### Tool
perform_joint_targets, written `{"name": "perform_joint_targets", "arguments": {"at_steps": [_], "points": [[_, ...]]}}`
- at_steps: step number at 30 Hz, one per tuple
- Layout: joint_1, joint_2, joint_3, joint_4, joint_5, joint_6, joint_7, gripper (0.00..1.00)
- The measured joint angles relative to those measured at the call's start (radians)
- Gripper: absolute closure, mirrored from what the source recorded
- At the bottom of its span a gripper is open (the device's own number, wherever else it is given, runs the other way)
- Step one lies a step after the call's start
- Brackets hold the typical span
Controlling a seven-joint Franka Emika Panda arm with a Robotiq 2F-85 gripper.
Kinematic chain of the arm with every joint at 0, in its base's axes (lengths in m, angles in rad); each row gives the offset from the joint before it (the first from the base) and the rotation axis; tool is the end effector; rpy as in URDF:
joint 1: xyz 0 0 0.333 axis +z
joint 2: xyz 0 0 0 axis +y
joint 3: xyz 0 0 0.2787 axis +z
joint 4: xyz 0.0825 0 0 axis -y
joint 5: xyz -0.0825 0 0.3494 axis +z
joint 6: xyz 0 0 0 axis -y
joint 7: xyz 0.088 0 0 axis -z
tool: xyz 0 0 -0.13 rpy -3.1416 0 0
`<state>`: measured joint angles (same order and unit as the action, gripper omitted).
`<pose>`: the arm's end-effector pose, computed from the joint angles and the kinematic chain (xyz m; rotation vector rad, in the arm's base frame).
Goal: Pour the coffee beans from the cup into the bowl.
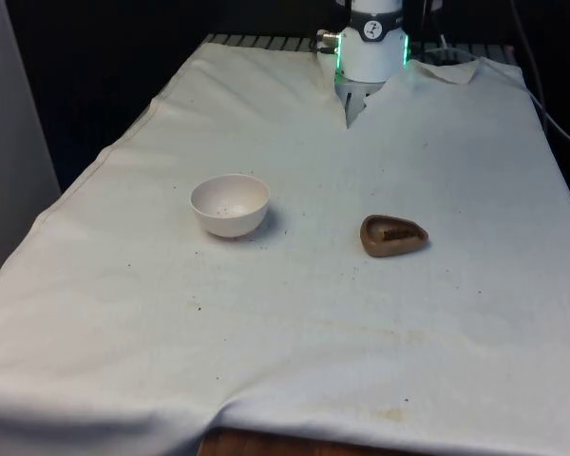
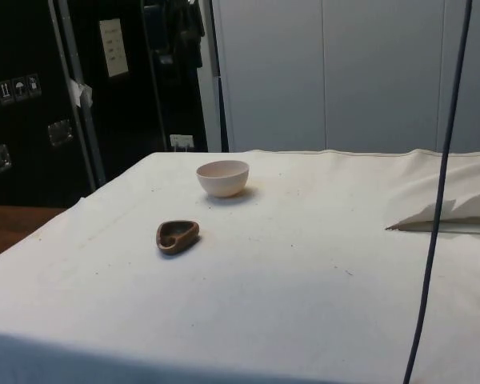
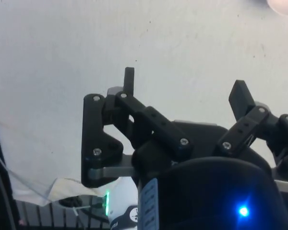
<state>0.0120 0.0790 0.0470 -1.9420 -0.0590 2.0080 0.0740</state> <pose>0.5404 0.0269 0.3956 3.0912 0.0158 -0.0148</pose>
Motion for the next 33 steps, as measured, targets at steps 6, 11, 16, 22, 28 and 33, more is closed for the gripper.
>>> {"name": "perform_joint_targets", "arguments": {"at_steps": [6, 11, 16, 22, 28, 33], "points": [[0.003, -0.009, 0.017, -0.037, -0.021, 0.04, 0.03, 0.0], [0.005, -0.007, 0.046, -0.068, -0.057, 0.082, 0.078, 0.0], [0.006, 0.003, 0.062, -0.073, -0.088, 0.097, 0.111, 0.0], [0.006, 0.034, 0.084, -0.062, -0.134, 0.103, 0.16, 0.0], [0.007, 0.078, 0.1, -0.027, -0.171, 0.103, 0.198, 0.0], [0.008, 0.102, 0.111, -0.004, -0.189, 0.102, 0.219, 0.0]]}}
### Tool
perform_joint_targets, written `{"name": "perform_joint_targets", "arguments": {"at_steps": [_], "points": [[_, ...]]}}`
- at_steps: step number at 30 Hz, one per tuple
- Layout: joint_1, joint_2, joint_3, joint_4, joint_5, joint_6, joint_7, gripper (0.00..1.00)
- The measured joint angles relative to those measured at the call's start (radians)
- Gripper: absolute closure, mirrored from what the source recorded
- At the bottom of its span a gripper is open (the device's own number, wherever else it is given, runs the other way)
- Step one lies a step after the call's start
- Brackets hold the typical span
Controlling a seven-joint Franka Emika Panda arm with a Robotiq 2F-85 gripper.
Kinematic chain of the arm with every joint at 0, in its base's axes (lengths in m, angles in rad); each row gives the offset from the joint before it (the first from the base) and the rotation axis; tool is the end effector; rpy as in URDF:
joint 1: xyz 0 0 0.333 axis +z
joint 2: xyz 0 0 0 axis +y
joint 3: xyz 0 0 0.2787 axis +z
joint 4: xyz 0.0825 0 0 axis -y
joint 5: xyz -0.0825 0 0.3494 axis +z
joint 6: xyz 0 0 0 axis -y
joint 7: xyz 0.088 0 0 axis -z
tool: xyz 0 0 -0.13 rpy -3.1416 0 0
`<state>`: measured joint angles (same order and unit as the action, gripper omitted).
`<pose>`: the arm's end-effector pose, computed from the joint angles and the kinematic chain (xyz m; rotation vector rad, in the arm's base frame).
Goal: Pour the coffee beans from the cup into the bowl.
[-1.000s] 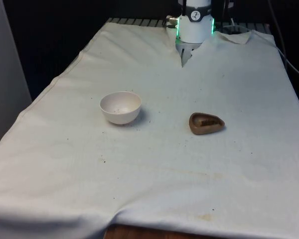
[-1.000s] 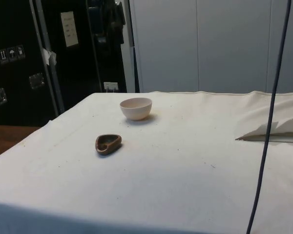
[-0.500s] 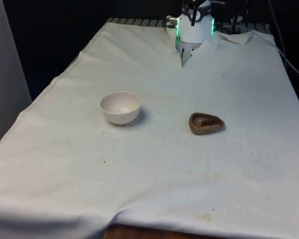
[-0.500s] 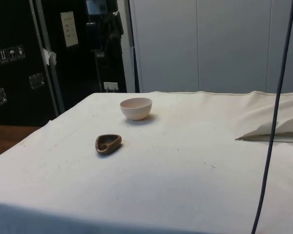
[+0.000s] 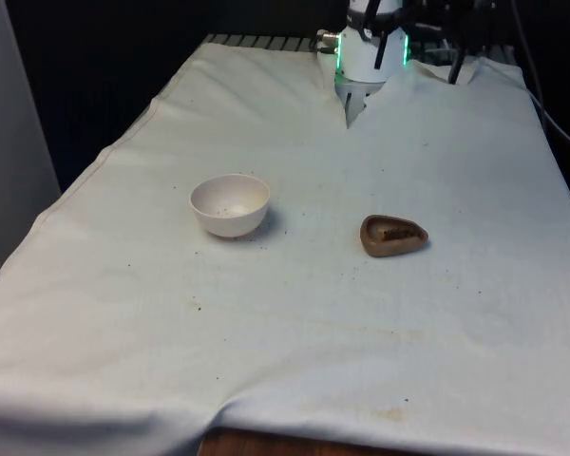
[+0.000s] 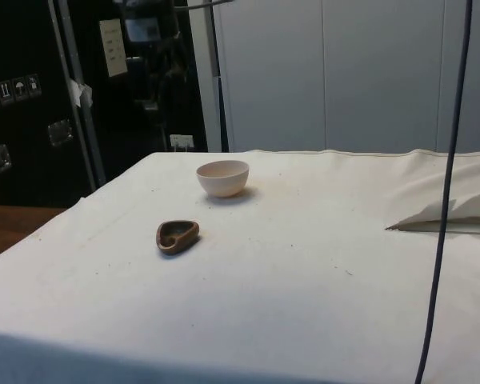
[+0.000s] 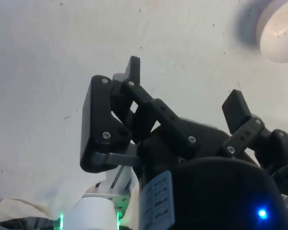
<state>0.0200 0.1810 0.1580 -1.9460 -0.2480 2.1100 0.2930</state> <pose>0.5528 0.0810 0.3489 2.9598 0.0176 0.0446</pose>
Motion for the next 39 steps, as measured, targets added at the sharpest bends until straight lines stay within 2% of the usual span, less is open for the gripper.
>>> {"name": "perform_joint_targets", "arguments": {"at_steps": [6, 15, 29, 39], "points": [[0.001, 0.045, 0.011, 0.035, -0.023, -0.001, 0.027, 0.0], [0.001, 0.057, 0.01, 0.022, -0.038, 0.029, 0.039, 0.0], [-0.004, 0.062, -0.009, -0.081, -0.039, 0.211, 0.036, 0.0], [-0.01, 0.115, -0.02, -0.094, -0.031, 0.291, 0.028, 0.0]]}}
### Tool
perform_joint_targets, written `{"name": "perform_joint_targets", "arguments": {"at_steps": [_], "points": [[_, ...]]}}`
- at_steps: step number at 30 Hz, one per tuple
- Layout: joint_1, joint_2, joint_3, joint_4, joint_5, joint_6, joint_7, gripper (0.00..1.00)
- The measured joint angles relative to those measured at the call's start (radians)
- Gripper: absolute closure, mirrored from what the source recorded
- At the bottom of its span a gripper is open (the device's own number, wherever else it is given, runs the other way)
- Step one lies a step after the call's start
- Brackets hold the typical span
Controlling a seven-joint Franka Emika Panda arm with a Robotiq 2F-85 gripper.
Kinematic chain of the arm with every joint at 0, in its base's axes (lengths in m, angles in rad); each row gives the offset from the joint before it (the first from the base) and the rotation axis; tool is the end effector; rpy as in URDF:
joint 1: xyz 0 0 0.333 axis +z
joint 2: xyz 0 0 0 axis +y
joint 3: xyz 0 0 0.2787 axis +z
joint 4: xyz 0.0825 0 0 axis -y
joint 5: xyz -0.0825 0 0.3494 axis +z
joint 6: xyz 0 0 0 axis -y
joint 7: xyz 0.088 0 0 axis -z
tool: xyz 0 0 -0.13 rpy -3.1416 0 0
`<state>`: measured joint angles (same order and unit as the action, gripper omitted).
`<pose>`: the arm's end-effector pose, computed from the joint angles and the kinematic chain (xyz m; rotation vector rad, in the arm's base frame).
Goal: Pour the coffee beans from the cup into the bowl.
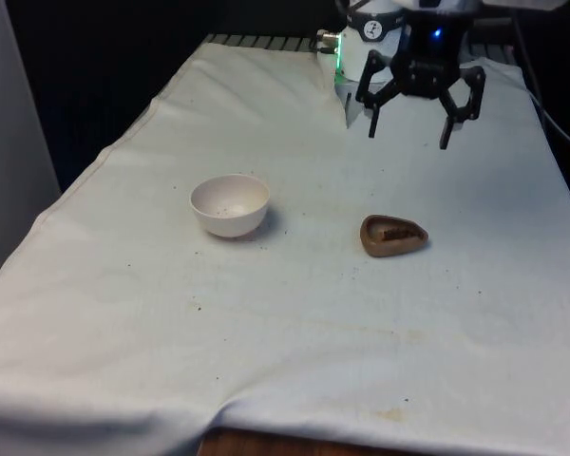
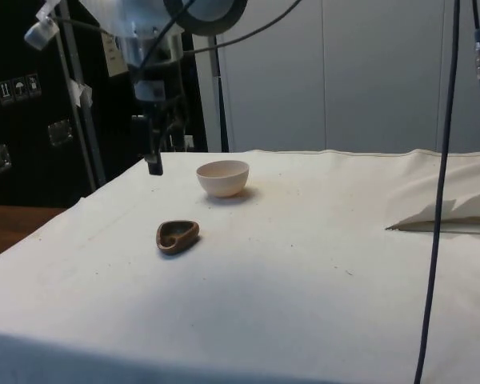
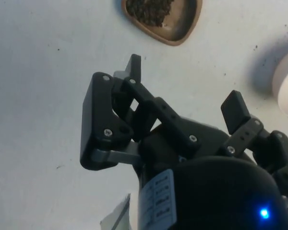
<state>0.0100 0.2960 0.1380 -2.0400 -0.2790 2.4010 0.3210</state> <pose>0.5612 0.0765 0.2709 3.0029 0.0293 0.1576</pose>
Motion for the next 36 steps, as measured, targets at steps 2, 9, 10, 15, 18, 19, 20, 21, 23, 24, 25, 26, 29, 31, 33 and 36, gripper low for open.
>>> {"name": "perform_joint_targets", "arguments": {"at_steps": [2, 9, 10, 15, 18, 19, 20, 21, 23, 24, 25, 26, 29, 31, 33, 36], "points": [[-0.001, 0.013, -0.001, 0.0, 0.002, 0.016, -0.001, 0.0], [-0.002, 0.051, -0.001, 0.022, 0.026, 0.031, -0.017, 0.0], [-0.002, 0.064, -0.001, 0.03, 0.041, 0.032, -0.028, 0.0], [-0.005, 0.081, -0.002, 0.036, 0.073, 0.038, -0.054, 0.0], [-0.008, 0.085, -0.004, 0.036, 0.102, 0.042, -0.083, 0.0], [-0.009, 0.087, -0.004, 0.036, 0.113, 0.043, -0.094, 0.0], [-0.01, 0.088, -0.005, 0.036, 0.124, 0.044, -0.106, 0.0], [-0.011, 0.091, -0.007, 0.035, 0.144, 0.049, -0.128, 0.0], [-0.012, 0.094, -0.008, 0.034, 0.154, 0.053, -0.139, 0.0], [-0.014, 0.097, -0.01, 0.034, 0.164, 0.057, -0.151, 0.0], [-0.015, 0.1, -0.011, 0.034, 0.175, 0.06, -0.163, 0.0], [-0.015, 0.102, -0.013, 0.034, 0.185, 0.064, -0.176, 0.0], [-0.018, 0.107, -0.018, 0.032, 0.217, 0.073, -0.213, 0.0], [-0.019, 0.111, -0.02, 0.03, 0.236, 0.077, -0.237, 0.0], [-0.021, 0.115, -0.022, 0.026, 0.256, 0.084, -0.262, 0.0], [-0.024, 0.126, -0.029, 0.02, 0.298, 0.106, -0.317, 0.0]]}}
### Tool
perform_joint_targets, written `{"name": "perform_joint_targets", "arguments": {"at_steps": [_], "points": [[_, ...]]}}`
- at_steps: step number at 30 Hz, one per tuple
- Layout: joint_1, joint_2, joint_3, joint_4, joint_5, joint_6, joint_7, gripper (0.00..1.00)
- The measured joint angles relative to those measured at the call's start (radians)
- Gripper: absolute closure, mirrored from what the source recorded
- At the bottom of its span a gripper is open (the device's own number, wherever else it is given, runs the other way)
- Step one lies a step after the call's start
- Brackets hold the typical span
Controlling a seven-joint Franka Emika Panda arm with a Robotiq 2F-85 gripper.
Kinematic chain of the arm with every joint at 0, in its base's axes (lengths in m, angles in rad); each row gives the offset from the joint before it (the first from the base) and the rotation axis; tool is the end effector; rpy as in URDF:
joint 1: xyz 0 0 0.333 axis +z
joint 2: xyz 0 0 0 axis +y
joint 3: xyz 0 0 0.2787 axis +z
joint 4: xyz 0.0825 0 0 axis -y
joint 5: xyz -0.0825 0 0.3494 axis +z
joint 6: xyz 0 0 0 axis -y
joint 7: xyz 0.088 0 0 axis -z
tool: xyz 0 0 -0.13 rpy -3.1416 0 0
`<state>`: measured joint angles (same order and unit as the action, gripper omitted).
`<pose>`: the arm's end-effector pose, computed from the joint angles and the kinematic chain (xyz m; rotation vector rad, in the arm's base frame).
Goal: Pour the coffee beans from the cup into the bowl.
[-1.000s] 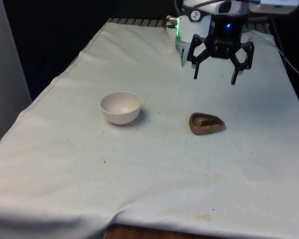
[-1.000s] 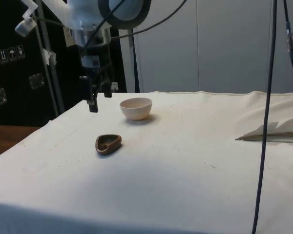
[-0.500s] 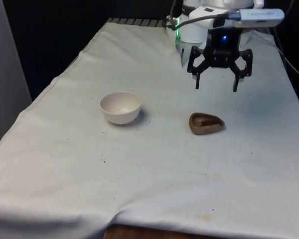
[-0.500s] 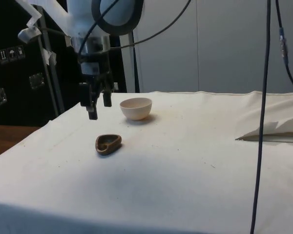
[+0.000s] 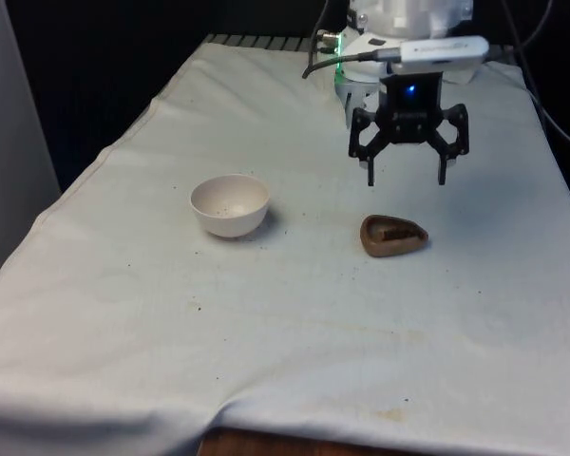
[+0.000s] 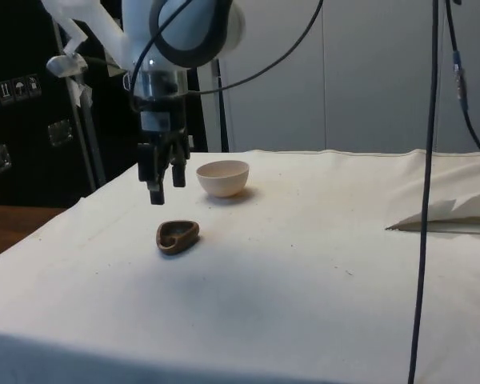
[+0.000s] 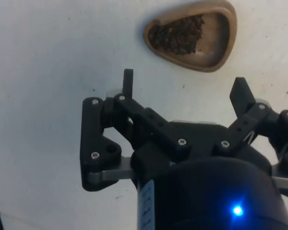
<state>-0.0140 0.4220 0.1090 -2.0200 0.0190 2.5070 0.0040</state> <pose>0.5715 0.0543 0.2166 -3.0791 -0.1002 -0.0991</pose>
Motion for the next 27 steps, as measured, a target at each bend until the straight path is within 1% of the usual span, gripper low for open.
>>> {"name": "perform_joint_targets", "arguments": {"at_steps": [3, 5, 10, 15, 23, 25, 27], "points": [[-0.003, 0.008, -0.004, 0.0, 0.029, 0.009, -0.039, 0.0], [-0.003, 0.008, -0.004, 0.0, 0.029, 0.009, -0.039, 0.0], [-0.006, 0.027, -0.01, 0.0, 0.058, 0.032, -0.091, 0.0], [-0.006, 0.037, -0.014, 0.0, 0.058, 0.043, -0.101, 0.0], [-0.008, 0.062, -0.051, 0.008, 0.058, 0.045, -0.145, 0.0], [-0.008, 0.066, -0.055, 0.01, 0.058, 0.045, -0.149, 0.0], [-0.008, 0.078, -0.068, 0.019, 0.058, 0.045, -0.16, 0.0]]}}
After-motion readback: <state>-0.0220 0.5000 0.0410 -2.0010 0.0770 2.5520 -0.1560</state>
